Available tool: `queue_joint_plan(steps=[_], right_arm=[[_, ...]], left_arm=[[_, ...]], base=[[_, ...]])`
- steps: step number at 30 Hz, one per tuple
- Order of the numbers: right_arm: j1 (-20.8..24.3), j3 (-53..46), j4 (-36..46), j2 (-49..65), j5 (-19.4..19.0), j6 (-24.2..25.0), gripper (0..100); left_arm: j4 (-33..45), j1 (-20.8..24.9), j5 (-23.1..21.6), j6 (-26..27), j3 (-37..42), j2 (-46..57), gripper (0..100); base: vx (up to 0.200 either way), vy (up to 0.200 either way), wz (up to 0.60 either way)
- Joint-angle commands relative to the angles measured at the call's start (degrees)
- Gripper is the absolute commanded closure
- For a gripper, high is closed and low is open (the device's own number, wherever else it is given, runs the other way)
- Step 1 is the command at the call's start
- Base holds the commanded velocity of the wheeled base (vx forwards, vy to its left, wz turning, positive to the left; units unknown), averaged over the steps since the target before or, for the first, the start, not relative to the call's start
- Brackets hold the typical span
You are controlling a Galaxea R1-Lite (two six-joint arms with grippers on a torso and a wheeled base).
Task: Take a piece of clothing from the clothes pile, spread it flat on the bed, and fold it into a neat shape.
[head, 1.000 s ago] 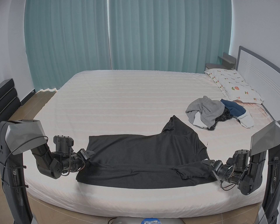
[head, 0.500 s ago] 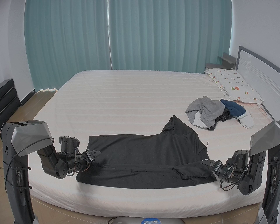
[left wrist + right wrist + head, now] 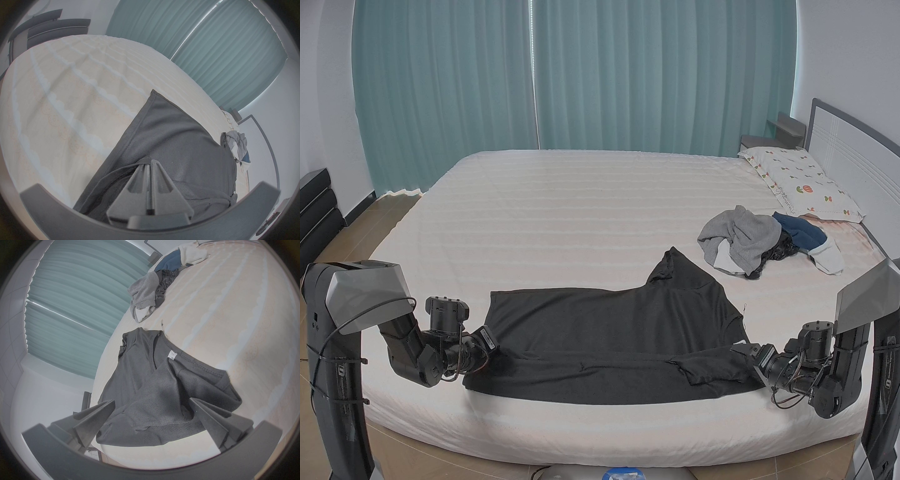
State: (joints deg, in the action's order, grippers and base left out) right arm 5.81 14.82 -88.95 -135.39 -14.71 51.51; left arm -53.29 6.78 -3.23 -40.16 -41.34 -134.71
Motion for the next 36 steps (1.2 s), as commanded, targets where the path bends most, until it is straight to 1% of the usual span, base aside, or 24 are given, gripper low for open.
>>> queue_joint_plan(steps=[1, 3, 4, 7, 12, 14, 15, 19, 22, 27, 30, 31, 32, 36], right_arm=[[-0.01, -0.06, -0.87, 0.04, 0.04, -0.18, 0], [-0.01, -0.06, -0.96, 0.04, 0.04, -0.27, 0], [-0.01, -0.06, -0.96, 0.04, 0.04, -0.27, 0], [-0.01, 0.03, -0.96, 0.04, 0.12, -0.35, 0], [-0.01, 0.12, -0.96, 0.21, 0.21, -0.44, 0], [-0.01, 0.12, -0.96, 0.3, 0.21, -1.23, 0], [-0.01, 0.12, -0.96, 0.3, 0.21, -1.23, 0], [-0.01, 0.47, -0.96, 0.92, 0.39, -2.37, 0], [-0.1, 1.44, -0.87, 1.09, 0.39, -2.99, 0], [-0.01, 3.19, -0.78, 0.56, 1.62, -4.92, 0], [-0.1, 5.48, 0.54, 0.74, 1.71, -8.97, 0], [-0.1, 5.48, 0.54, 0.74, 1.71, -8.97, 0], [-0.37, 6.8, 2.73, 0.92, 1.62, -11.69, 0], [-0.45, 9.35, 5.81, -0.84, 1.44, -12.22, 0]], left_arm=[[-0.06, -0.19, -0.02, -0.89, 0.21, 0.41, 100], [-0.06, -0.19, -0.02, -1.94, 0.12, 0.76, 100], [-0.06, -0.36, -0.11, -4.23, 0.12, 1.73, 100], [0.55, -1.42, -1.34, -7.57, 0.38, 3.57, 100], [0.55, -3.44, -3.54, -8.54, 1.08, 5.07, 100], [0.81, -4.4, -5.91, -8.89, 1.96, 6.12, 100], [0.81, -4.4, -5.91, -8.89, 1.96, 6.12, 100], [2.4, -5.81, -11.62, -13.11, 2.93, 9.11, 100], [4.15, -5.81, -14.08, -13.19, 2.84, 9.46, 100], [5.03, -5.72, -14.35, -13.11, 2.58, 9.02, 100], [5.03, -5.72, -14.35, -13.02, 2.58, 9.02, 100], [5.03, -5.72, -14.35, -13.02, 2.58, 9.02, 100], [5.03, -5.72, -14.35, -13.11, 2.58, 9.02, 100], [4.86, -5.72, -14.35, -13.02, 2.75, 8.93, 100]], base=[[0.0, 0.0, 0.0], [0.0, 0.0, 0.0], [0.0, 0.0, 0.0], [0.0, 0.0, 0.0], [0.0, 0.0, 0.0], [0.0, 0.0, 0.0], [0.0, 0.0, 0.0], [0.0, 0.0, 0.0], [0.0, 0.0, 0.0], [0.0, 0.0, 0.0], [0.0, 0.0, 0.0], [0.0, 0.0, 0.0], [0.0, 0.0, 0.0], [0.0, 0.0, 0.0]])
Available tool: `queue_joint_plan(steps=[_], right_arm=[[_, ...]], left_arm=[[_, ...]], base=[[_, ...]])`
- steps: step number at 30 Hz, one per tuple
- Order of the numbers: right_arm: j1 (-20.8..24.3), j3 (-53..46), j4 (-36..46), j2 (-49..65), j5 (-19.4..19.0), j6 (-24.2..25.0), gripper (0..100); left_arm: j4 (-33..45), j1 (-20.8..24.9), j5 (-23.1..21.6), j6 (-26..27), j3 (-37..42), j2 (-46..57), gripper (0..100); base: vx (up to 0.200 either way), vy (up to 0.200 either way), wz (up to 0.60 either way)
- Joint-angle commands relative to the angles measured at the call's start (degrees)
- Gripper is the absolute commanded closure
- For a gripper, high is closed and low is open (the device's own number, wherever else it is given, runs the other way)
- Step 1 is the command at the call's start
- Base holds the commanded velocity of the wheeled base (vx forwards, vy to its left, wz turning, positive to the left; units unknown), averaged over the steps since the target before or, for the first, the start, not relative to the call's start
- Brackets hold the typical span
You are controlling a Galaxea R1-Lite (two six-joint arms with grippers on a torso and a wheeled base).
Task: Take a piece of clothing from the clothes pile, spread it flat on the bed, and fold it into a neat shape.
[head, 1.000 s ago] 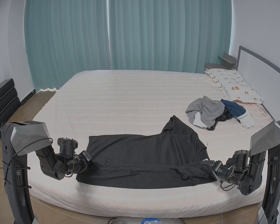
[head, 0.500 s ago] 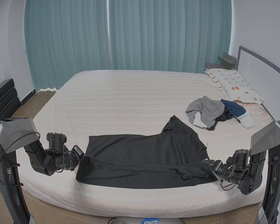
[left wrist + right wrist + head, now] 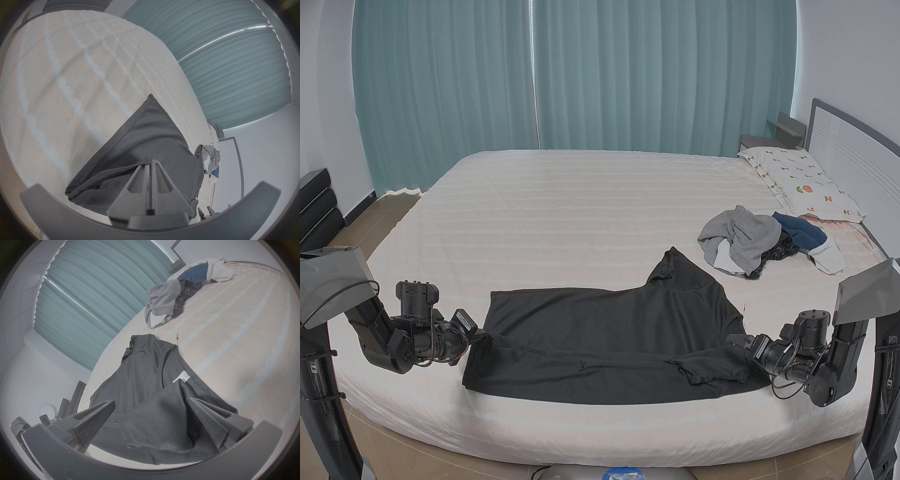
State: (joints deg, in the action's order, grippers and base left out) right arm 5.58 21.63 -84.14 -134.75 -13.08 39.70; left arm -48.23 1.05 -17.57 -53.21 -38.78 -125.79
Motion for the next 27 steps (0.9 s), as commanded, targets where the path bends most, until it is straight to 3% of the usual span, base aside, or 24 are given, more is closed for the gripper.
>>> queue_joint_plan(steps=[1, 19, 20, 27], right_arm=[[-0.31, 2.72, 0.82, -2.09, -0.28, -0.33, 0], [-0.66, 7.73, -0.32, -8.42, -0.37, -0.42, 0], [-0.66, 7.99, -0.24, -8.42, -0.37, -0.42, 100], [-1.8, 8.96, -0.94, -8.95, 0.16, -0.42, 100]], left_arm=[[-0.2, 0.01, -0.01, 0.04, 0.19, 0.02, 100], [-0.2, 0.01, 0.08, 0.13, 0.19, -0.06, 100], [-0.2, 0.01, 0.08, 0.13, 0.19, -0.06, 100], [-0.11, 0.09, 0.16, 0.3, 0.19, -0.15, 100]], base=[[0.0, 0.0, 0.0], [0.0, 0.0, 0.0], [0.0, 0.0, 0.0], [0.0, 0.0, 0.0]])
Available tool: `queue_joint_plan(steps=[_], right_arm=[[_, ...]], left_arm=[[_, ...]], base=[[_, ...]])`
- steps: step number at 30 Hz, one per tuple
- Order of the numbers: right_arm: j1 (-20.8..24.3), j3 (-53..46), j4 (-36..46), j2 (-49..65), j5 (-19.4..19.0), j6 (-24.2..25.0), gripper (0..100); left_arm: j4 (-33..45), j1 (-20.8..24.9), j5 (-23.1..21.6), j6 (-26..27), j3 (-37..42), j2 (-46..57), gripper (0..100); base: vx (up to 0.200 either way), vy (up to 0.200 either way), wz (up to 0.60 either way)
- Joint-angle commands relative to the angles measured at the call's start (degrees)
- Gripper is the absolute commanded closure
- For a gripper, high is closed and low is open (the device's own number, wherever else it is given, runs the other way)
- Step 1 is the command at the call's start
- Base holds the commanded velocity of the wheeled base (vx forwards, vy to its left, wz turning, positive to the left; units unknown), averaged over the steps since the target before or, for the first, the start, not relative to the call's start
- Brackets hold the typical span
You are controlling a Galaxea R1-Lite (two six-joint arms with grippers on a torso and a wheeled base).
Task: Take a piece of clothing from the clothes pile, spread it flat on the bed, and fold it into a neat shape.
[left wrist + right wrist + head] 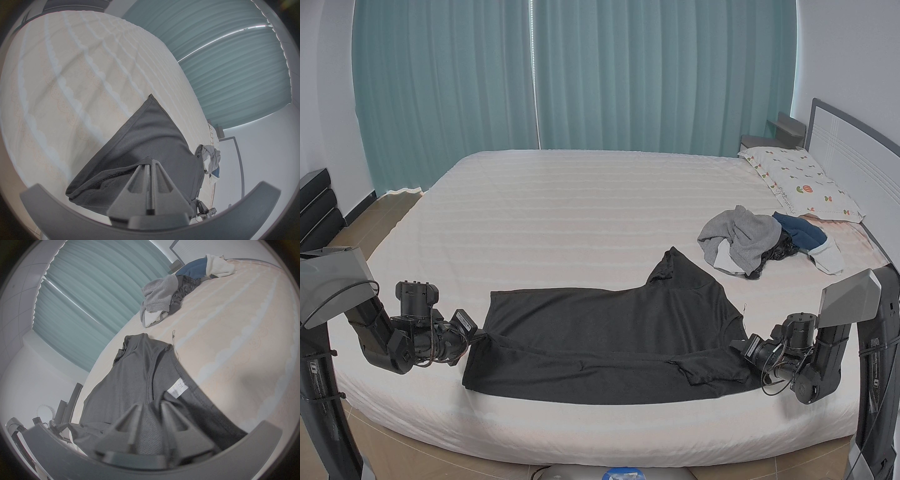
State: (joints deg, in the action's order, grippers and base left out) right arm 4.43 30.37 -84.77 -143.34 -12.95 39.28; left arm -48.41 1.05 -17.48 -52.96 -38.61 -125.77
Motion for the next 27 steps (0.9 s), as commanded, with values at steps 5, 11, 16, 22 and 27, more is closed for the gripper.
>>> queue_joint_plan(steps=[5, 11, 16, 22, 27], right_arm=[[-2.05, 0.39, -0.66, 0.08, 0.11, 0.18, 100], [-2.93, 0.39, -2.5, 0.08, 0.11, 0.27, 100], [-2.93, 1.01, -3.73, -0.19, 0.11, 0.54, 100], [-2.76, 1.01, -3.91, -0.54, 0.11, 0.45, 100], [-2.4, 1.01, -4.35, -0.8, 0.03, 0.45, 0]], left_arm=[[-0.02, 0.36, 0.69, 0.31, 0.02, -0.53, 100], [0.07, 0.36, 1.75, 1.28, 0.02, -0.88, 100], [-0.11, 1.41, 5.53, 3.65, 0.02, -2.46, 100], [0.16, 1.41, 5.53, 3.65, -0.15, -2.46, 100], [0.24, 1.41, 5.53, 3.56, -0.33, -2.37, 0]], base=[[0.0, 0.0, 0.0], [0.0, 0.0, 0.0], [0.0, 0.0, 0.0], [0.0, 0.0, 0.0], [0.0, 0.0, 0.0]])
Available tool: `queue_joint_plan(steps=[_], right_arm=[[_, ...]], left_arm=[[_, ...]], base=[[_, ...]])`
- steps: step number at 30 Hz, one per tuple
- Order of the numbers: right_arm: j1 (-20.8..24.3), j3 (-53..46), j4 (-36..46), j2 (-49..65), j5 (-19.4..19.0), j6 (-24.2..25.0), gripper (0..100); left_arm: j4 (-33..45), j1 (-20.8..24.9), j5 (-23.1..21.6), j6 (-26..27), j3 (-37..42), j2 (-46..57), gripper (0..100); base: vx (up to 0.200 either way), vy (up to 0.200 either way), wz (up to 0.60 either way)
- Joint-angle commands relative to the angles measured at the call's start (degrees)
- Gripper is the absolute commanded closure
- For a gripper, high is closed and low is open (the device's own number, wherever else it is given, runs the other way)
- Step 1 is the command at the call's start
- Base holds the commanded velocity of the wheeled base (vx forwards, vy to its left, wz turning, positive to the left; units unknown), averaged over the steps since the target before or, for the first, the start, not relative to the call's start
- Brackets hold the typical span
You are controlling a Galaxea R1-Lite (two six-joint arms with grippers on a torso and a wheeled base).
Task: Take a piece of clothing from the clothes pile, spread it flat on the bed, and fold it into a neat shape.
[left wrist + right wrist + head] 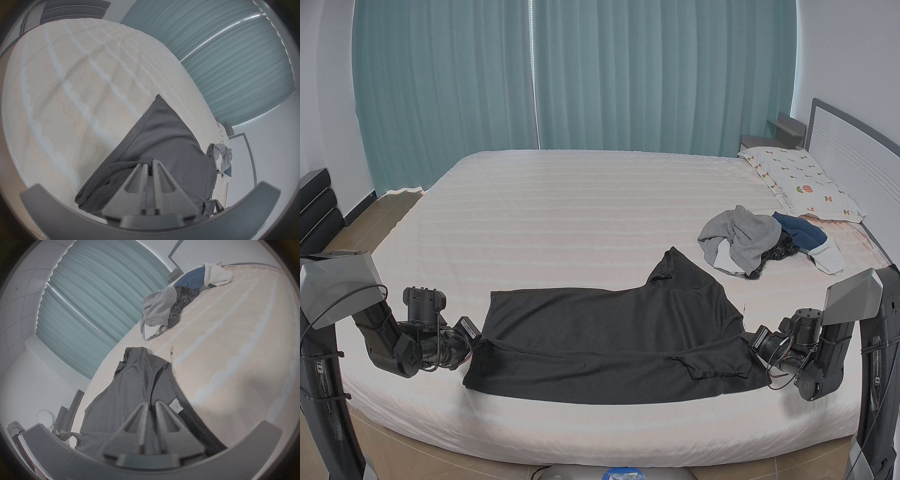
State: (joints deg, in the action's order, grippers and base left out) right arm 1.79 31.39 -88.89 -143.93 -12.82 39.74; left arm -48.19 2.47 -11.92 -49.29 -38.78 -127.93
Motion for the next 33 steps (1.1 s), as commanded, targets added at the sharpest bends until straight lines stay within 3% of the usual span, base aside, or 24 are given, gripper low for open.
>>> queue_joint_plan(steps=[1, 11, 15, 22, 29, 33], right_arm=[[0.23, -0.01, -0.23, -0.21, -0.1, -0.01, 0], [0.49, -9.95, -0.75, 8.76, -0.1, 2.45, 0], [2.87, -15.75, -0.75, 13.33, -0.45, 3.76, 0], [7.7, -17.42, -0.32, 13.07, -0.1, 5.08, 0], [9.28, -18.21, -0.32, 12.1, -0.1, 5.17, 0], [9.9, -15.57, -0.4, 9.46, 0.34, 7.54, 0]], left_arm=[[0.03, -0.01, -0.03, -0.11, -0.16, -0.22, 0], [-0.41, -0.1, -0.03, -0.64, -0.33, -0.22, 0], [-0.68, -0.1, 0.06, -0.99, -0.07, -0.13, 0], [-0.85, -0.01, 0.06, -1.16, 0.19, -0.13, 0], [-0.94, -0.01, 0.06, -1.07, 0.28, -0.22, 0], [-0.94, -0.01, 0.06, -1.07, 0.28, -0.22, 0]], base=[[0.0, 0.0, 0.0], [0.0, 0.0, 0.0], [-0.1, 0.0, 0.0], [-0.2, 0.0, 0.0], [0.0, 0.0, 0.0], [0.0, 0.0, 0.0]])
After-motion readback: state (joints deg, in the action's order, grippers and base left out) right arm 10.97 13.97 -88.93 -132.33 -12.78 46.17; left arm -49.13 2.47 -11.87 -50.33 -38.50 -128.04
